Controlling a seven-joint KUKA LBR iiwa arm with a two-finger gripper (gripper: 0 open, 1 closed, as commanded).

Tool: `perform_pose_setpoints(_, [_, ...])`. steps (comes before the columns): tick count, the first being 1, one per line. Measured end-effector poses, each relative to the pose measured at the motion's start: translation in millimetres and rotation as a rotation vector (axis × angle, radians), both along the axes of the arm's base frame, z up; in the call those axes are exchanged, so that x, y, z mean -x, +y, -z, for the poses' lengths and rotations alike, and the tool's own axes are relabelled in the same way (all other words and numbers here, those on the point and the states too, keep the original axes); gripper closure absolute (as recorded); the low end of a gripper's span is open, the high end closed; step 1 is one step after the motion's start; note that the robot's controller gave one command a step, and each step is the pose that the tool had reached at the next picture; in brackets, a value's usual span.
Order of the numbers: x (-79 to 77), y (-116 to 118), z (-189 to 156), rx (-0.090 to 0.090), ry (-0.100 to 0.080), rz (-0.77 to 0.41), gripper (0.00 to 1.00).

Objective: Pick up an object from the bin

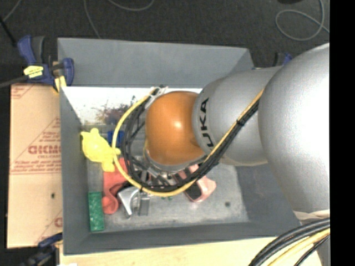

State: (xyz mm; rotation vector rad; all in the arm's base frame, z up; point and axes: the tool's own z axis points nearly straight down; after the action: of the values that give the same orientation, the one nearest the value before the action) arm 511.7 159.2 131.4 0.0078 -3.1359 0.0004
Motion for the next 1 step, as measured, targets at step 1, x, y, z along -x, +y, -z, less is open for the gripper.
perform_pose_setpoints(1, [-1.7, -0.7, -4.5, -0.001, -0.007, 0.004, 0.0])
